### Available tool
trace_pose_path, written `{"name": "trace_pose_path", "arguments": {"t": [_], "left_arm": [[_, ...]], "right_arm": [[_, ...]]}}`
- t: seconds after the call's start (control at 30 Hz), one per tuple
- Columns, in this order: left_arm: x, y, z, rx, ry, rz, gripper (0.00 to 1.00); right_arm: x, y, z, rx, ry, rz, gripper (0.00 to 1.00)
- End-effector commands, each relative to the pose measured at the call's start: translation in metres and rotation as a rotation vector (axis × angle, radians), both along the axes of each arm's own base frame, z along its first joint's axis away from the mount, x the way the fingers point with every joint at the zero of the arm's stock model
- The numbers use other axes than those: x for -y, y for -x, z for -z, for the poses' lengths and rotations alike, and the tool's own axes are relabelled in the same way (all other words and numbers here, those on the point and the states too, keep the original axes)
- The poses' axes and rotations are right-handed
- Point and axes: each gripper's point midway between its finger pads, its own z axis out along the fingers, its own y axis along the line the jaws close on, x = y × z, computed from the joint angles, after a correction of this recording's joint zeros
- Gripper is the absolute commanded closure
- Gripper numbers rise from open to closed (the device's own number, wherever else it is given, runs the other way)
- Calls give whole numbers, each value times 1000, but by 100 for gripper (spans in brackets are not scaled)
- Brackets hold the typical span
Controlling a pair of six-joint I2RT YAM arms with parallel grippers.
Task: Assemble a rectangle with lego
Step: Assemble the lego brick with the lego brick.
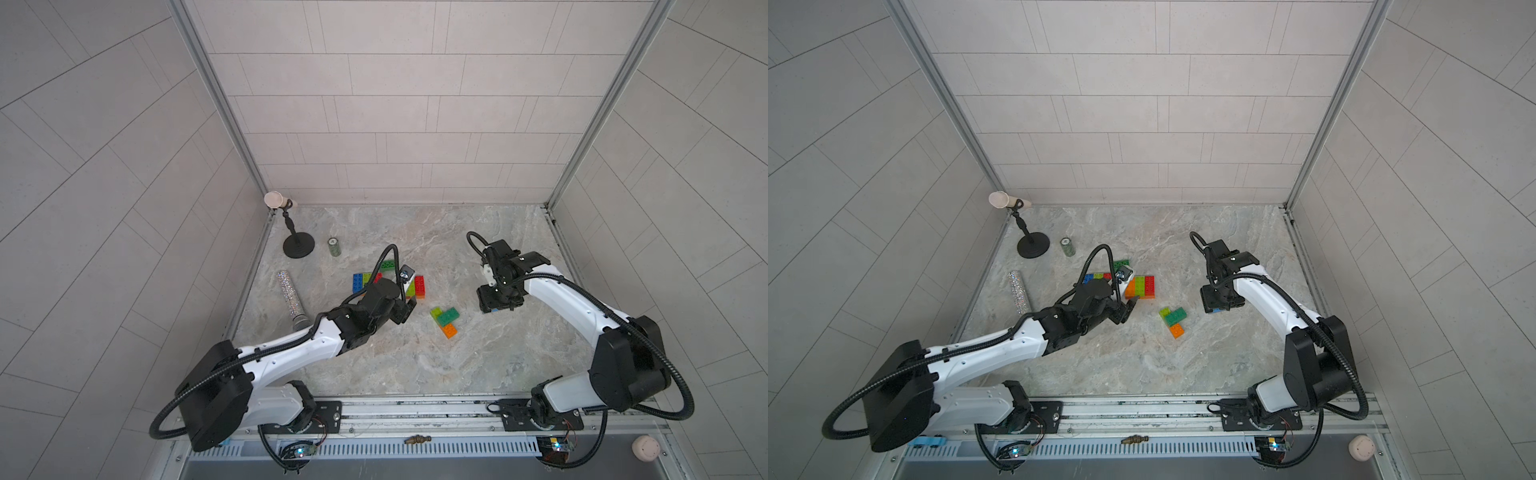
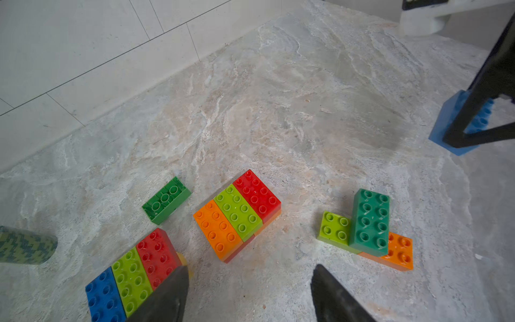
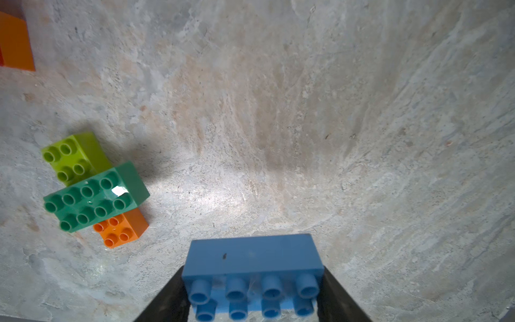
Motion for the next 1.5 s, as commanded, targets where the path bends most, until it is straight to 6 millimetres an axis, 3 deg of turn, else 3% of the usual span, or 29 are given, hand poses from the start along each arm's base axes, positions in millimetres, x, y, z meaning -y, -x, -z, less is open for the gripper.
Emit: {"name": "trace_pose_path", "arguments": {"t": [0.0, 0.13, 0.37, 0.77, 1.17, 1.47], "left_arm": [[5, -7, -6, 50, 26, -39, 25], [-6, -9, -3, 37, 88, -119, 25], [-12, 0, 19, -42, 124, -119, 25], [-10, -1, 33, -94, 150, -117, 26], [-11, -4, 38, -108, 132, -116, 26], [-11, -5, 39, -113, 134, -112, 26]], "right_arm": [[-4, 7, -5, 3, 11, -32, 70], [-11, 14, -9, 9, 59, -107, 71], [-53, 32, -5, -44, 50, -285, 73], [-102, 29, 32, -94, 23, -426, 77], [-111, 25, 45, -123, 27, -452, 80], [-103, 24, 50, -142, 50, -435, 81]]}}
